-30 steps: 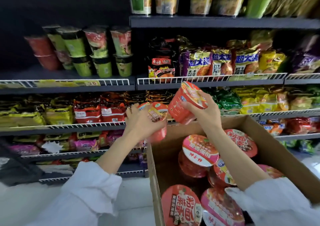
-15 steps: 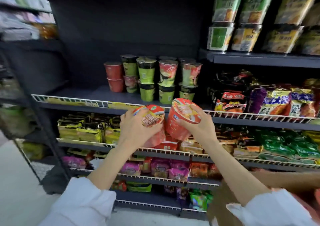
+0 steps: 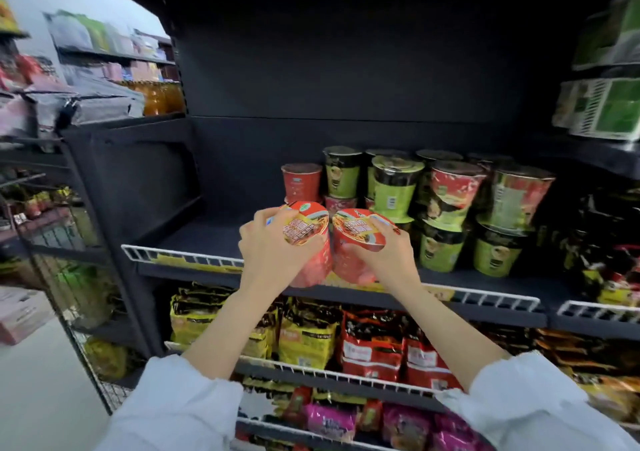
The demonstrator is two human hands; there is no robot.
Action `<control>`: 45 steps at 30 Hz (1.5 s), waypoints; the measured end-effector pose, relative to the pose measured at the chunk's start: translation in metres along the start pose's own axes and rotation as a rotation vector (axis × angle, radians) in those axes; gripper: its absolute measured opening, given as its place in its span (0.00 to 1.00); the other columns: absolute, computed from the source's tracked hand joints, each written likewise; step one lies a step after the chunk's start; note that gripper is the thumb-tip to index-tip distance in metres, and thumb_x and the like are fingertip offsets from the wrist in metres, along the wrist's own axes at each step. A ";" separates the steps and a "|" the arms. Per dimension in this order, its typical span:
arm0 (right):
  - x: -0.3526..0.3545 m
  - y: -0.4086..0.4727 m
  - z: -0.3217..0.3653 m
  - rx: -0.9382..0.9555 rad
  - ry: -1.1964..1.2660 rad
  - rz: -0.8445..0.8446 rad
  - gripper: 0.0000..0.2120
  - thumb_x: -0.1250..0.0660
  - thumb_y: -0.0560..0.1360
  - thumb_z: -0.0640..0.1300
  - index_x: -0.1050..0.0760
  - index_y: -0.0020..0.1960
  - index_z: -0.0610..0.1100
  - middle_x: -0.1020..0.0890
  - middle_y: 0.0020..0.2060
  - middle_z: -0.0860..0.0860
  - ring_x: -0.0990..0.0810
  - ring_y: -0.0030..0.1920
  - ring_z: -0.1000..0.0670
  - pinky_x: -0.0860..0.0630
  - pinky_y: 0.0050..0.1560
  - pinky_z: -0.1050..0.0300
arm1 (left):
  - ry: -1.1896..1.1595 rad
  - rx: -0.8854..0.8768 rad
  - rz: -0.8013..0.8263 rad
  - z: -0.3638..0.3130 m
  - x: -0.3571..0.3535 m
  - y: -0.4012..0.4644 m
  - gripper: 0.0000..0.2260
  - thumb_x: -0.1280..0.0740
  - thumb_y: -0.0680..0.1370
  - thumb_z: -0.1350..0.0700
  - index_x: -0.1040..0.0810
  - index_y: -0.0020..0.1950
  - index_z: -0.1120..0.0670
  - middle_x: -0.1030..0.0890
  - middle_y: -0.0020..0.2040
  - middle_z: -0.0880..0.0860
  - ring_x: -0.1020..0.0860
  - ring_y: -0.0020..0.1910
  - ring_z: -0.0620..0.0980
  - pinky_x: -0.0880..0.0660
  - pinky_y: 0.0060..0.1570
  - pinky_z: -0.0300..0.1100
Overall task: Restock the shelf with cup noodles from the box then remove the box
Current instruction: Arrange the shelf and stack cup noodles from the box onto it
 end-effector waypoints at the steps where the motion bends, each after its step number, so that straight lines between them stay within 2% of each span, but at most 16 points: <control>1: -0.010 0.016 -0.001 0.001 -0.022 0.009 0.38 0.26 0.67 0.58 0.36 0.73 0.51 0.38 0.69 0.44 0.32 0.66 0.46 0.34 0.62 0.59 | 0.007 -0.010 0.001 0.005 -0.004 0.014 0.26 0.29 0.69 0.40 0.27 0.65 0.45 0.32 0.66 0.47 0.37 0.65 0.55 0.38 0.64 0.50; 6: -0.052 0.083 -0.009 0.018 -0.149 0.093 0.38 0.29 0.70 0.57 0.39 0.74 0.48 0.41 0.71 0.40 0.34 0.68 0.40 0.35 0.67 0.54 | 0.019 -0.014 0.017 0.022 -0.025 0.081 0.26 0.29 0.69 0.40 0.27 0.65 0.45 0.32 0.66 0.46 0.36 0.65 0.54 0.37 0.64 0.49; 8: -0.066 0.102 -0.018 0.044 -0.224 0.127 0.38 0.30 0.72 0.57 0.43 0.76 0.48 0.46 0.72 0.39 0.36 0.70 0.37 0.36 0.69 0.52 | 0.030 -0.026 0.029 0.029 -0.034 0.103 0.27 0.29 0.68 0.40 0.27 0.65 0.45 0.32 0.66 0.45 0.36 0.65 0.54 0.37 0.64 0.49; 11: -0.084 0.123 -0.035 0.097 -0.463 0.158 0.38 0.35 0.74 0.58 0.47 0.77 0.48 0.55 0.75 0.39 0.45 0.75 0.38 0.36 0.70 0.49 | 0.009 -0.021 0.048 0.040 -0.045 0.127 0.26 0.28 0.68 0.41 0.27 0.65 0.45 0.32 0.65 0.45 0.36 0.65 0.54 0.38 0.65 0.49; 13: -0.089 0.133 -0.044 0.182 -0.677 0.120 0.32 0.41 0.77 0.59 0.43 0.76 0.45 0.54 0.76 0.40 0.54 0.77 0.40 0.42 0.73 0.48 | 0.002 -0.032 0.050 0.045 -0.053 0.139 0.26 0.28 0.68 0.42 0.26 0.64 0.45 0.32 0.65 0.45 0.36 0.65 0.53 0.38 0.64 0.49; 15: -0.092 0.139 -0.048 0.250 -0.771 0.109 0.29 0.43 0.78 0.58 0.39 0.74 0.43 0.46 0.75 0.41 0.52 0.77 0.42 0.47 0.74 0.48 | 0.000 -0.054 0.061 0.047 -0.062 0.150 0.25 0.27 0.68 0.42 0.26 0.64 0.45 0.31 0.64 0.44 0.36 0.65 0.53 0.37 0.64 0.48; 17: -0.091 0.144 -0.048 0.229 -0.717 0.160 0.29 0.41 0.78 0.57 0.38 0.73 0.42 0.40 0.73 0.44 0.44 0.74 0.43 0.41 0.72 0.51 | -0.020 -0.074 0.087 0.045 -0.070 0.161 0.26 0.27 0.67 0.42 0.26 0.64 0.45 0.31 0.64 0.44 0.36 0.65 0.52 0.36 0.66 0.49; 19: -0.088 0.149 -0.046 0.177 -0.603 0.226 0.32 0.37 0.76 0.57 0.39 0.73 0.42 0.38 0.71 0.45 0.40 0.72 0.43 0.37 0.70 0.51 | -0.054 -0.096 0.095 0.040 -0.077 0.169 0.26 0.27 0.67 0.42 0.26 0.64 0.45 0.32 0.64 0.44 0.37 0.64 0.52 0.36 0.66 0.50; 22: -0.077 0.153 -0.037 0.112 -0.341 0.230 0.42 0.28 0.71 0.54 0.46 0.76 0.42 0.35 0.68 0.43 0.34 0.70 0.44 0.35 0.69 0.53 | -0.061 -0.140 0.122 0.028 -0.085 0.179 0.26 0.28 0.68 0.41 0.26 0.64 0.44 0.32 0.64 0.45 0.37 0.64 0.52 0.36 0.66 0.51; 26: -0.066 0.149 -0.024 0.161 -0.201 0.178 0.50 0.25 0.68 0.47 0.56 0.78 0.47 0.37 0.70 0.45 0.35 0.70 0.47 0.37 0.69 0.55 | -0.017 -0.217 0.195 0.009 -0.101 0.192 0.24 0.29 0.68 0.39 0.24 0.62 0.45 0.30 0.63 0.47 0.34 0.64 0.53 0.38 0.66 0.48; 29: -0.063 0.148 -0.024 0.144 -0.158 0.103 0.52 0.25 0.67 0.46 0.58 0.78 0.46 0.37 0.70 0.43 0.35 0.70 0.46 0.34 0.70 0.52 | -0.101 -0.246 0.262 0.001 -0.112 0.198 0.23 0.29 0.69 0.40 0.23 0.61 0.48 0.33 0.62 0.51 0.33 0.64 0.51 0.35 0.67 0.47; 32: -0.061 0.147 -0.027 0.119 -0.210 0.044 0.47 0.28 0.70 0.38 0.57 0.77 0.41 0.38 0.70 0.41 0.39 0.72 0.43 0.40 0.70 0.56 | -0.115 -0.263 0.352 0.002 -0.124 0.197 0.25 0.29 0.70 0.42 0.25 0.64 0.50 0.35 0.64 0.54 0.33 0.66 0.53 0.34 0.67 0.46; 35: -0.062 0.144 -0.030 0.118 -0.245 0.004 0.43 0.32 0.72 0.34 0.56 0.76 0.36 0.40 0.71 0.39 0.41 0.74 0.42 0.44 0.72 0.57 | 0.068 -0.265 0.423 0.005 -0.134 0.191 0.28 0.31 0.72 0.40 0.30 0.69 0.46 0.36 0.68 0.54 0.34 0.68 0.57 0.36 0.69 0.51; 38: -0.062 0.138 -0.031 0.110 -0.201 0.002 0.39 0.33 0.73 0.35 0.54 0.76 0.36 0.38 0.71 0.39 0.40 0.73 0.42 0.43 0.71 0.58 | 0.189 -0.298 0.393 0.004 -0.129 0.184 0.28 0.32 0.73 0.42 0.34 0.72 0.43 0.36 0.70 0.52 0.37 0.69 0.56 0.39 0.69 0.53; 41: -0.053 0.129 -0.027 0.101 -0.172 -0.011 0.35 0.35 0.76 0.38 0.50 0.77 0.37 0.36 0.70 0.41 0.37 0.71 0.44 0.40 0.70 0.57 | 0.165 -0.329 0.318 0.001 -0.115 0.169 0.26 0.32 0.74 0.47 0.32 0.71 0.47 0.35 0.70 0.51 0.39 0.71 0.53 0.40 0.69 0.51; 45: -0.029 0.102 -0.017 0.138 -0.154 -0.038 0.27 0.35 0.76 0.39 0.39 0.73 0.39 0.30 0.67 0.43 0.30 0.68 0.47 0.35 0.66 0.59 | 0.138 -0.333 0.235 -0.006 -0.094 0.136 0.17 0.34 0.77 0.52 0.27 0.65 0.50 0.30 0.64 0.50 0.32 0.65 0.50 0.36 0.63 0.47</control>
Point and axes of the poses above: each hand's wrist, its own y-axis towards the middle knuckle, its own x-axis out of the back of the hand, z = x × y, the point moved 1 cm from there along y, towards the middle knuckle
